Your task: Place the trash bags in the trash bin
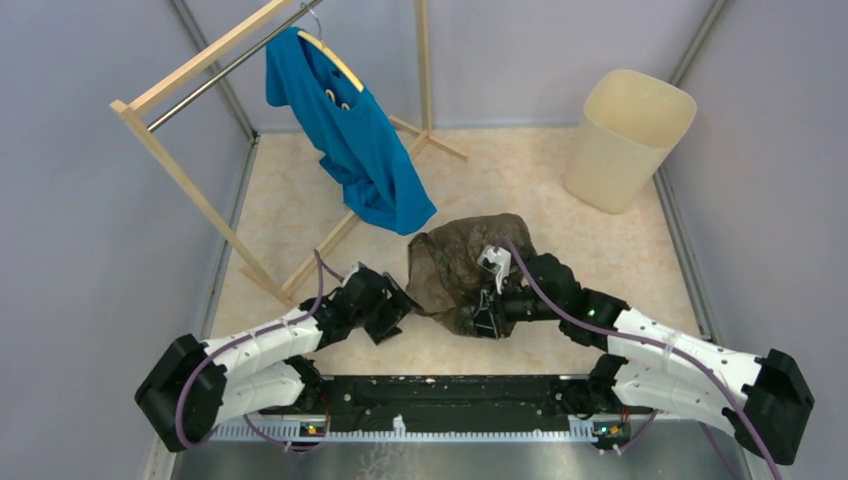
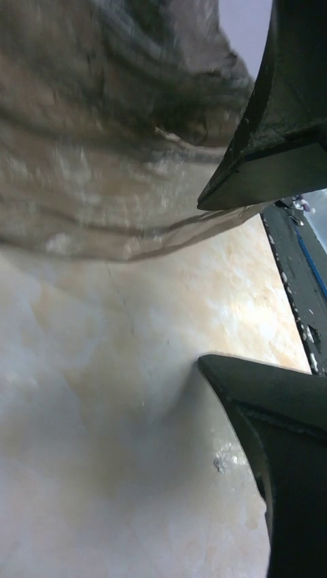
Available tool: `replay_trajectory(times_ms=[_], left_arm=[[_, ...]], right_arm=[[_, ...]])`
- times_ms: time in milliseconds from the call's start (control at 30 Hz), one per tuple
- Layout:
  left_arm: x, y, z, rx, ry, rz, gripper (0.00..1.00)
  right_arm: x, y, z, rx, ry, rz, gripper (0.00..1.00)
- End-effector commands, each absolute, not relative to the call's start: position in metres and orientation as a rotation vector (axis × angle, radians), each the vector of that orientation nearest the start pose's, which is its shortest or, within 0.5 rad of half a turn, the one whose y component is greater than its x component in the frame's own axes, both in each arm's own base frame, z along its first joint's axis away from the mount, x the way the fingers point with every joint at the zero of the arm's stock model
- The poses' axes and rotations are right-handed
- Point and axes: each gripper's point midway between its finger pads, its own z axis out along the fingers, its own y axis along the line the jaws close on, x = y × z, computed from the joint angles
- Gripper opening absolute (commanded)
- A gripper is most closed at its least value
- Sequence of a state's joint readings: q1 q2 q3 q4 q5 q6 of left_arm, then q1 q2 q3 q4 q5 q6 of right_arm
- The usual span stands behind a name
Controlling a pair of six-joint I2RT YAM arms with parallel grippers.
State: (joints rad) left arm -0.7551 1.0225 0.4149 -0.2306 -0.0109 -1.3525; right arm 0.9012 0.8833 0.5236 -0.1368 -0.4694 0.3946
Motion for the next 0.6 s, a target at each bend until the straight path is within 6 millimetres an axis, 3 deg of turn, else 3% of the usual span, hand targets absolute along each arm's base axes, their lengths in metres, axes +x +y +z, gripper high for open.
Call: replay_trajectory(times_ms=[0, 100, 167, 200, 300, 400, 500, 567], left_arm=[[0.172, -0.250, 0.058, -0.909, 2.534, -1.115, 0.81], [0.177, -0.260, 0.055, -0.898, 2.531, -1.165, 0.74], [0.180, -0.266, 0.053, -0.891, 2.520, -1.199, 0.64], [0.182, -0.268, 0.053, -0.877, 2.512, -1.213, 0.55], [0.185, -0.272, 0.053, -0.791, 2.511, -1.215, 0.21], [0.189, -0.270, 0.056, -0.636, 2.519, -1.144, 0.05], [0.197, -0.264, 0.063, -0.455, 2.500, -1.045, 0.00], [0.203, -0.258, 0.069, -0.363, 2.471, -0.977, 0.00]], right_arm=[[0.103, 0.288, 0.169, -0.863, 1.987, 1.286, 0.20], [0.100, 0.289, 0.169, -0.864, 1.983, 1.304, 0.20], [0.097, 0.290, 0.169, -0.866, 1.983, 1.324, 0.21], [0.095, 0.291, 0.167, -0.865, 1.990, 1.335, 0.23], [0.091, 0.289, 0.156, -0.819, 2.094, 1.311, 0.37], [0.085, 0.280, 0.151, -0.777, 2.223, 1.278, 0.59], [0.088, 0.271, 0.169, -0.785, 2.251, 1.196, 0.74], [0.101, 0.263, 0.194, -0.757, 2.220, 1.102, 0.81]])
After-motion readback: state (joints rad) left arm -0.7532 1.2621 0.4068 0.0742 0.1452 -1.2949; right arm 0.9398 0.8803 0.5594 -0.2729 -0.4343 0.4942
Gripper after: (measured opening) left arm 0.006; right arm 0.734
